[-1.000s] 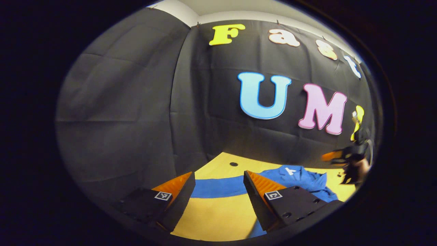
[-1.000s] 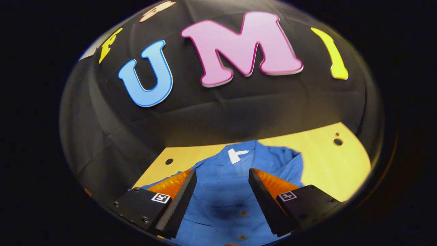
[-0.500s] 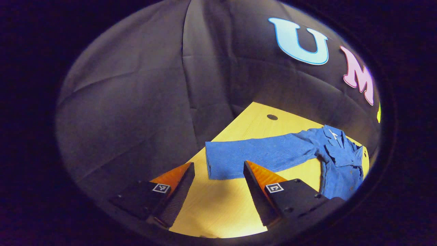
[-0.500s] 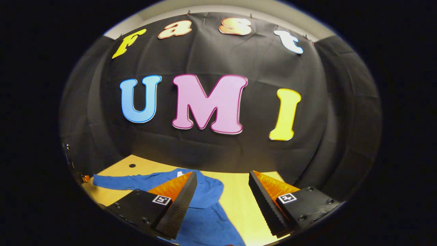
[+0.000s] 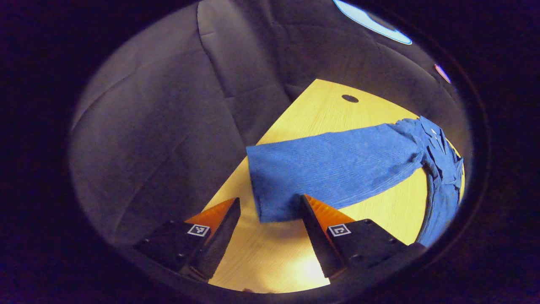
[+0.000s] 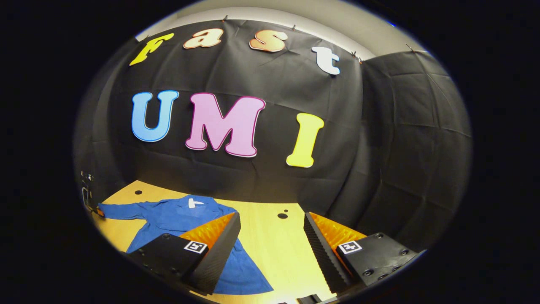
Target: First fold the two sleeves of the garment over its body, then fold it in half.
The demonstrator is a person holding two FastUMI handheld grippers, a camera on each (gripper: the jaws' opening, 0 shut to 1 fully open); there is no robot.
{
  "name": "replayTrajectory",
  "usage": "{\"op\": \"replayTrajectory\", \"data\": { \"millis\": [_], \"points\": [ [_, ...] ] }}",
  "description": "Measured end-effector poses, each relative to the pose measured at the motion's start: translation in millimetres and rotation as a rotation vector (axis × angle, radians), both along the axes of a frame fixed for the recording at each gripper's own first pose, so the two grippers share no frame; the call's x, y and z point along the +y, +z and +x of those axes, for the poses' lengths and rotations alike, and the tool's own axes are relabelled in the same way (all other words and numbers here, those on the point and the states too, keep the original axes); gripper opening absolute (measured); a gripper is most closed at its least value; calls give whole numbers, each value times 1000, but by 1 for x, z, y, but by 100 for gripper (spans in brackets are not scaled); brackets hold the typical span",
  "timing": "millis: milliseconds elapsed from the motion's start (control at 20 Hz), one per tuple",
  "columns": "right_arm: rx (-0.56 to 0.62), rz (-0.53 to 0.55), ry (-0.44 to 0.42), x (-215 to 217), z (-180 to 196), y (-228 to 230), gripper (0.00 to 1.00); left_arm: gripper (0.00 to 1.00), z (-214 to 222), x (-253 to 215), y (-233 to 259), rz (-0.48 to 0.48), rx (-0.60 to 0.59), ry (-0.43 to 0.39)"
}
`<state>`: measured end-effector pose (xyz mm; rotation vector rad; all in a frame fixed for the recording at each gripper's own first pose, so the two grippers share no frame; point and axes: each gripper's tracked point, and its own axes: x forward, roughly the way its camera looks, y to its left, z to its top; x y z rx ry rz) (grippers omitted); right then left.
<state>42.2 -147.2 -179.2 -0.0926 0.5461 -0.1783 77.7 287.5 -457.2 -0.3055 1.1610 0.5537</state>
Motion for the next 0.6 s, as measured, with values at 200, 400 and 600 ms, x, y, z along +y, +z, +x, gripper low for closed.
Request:
{"op": "replayTrajectory", "data": {
  "millis": [200,400,600],
  "points": [
    [19,35,-21,-2,-11,-9,96,83,-9,-5,1,-91,53,43],
    [78,59,-12,0,-27,-33,96,45,7,-20,1,-151,61,-37],
    [120,55,24,8,-30,-43,96,5,16,-31,5,-208,-14,2]
  ]
}}
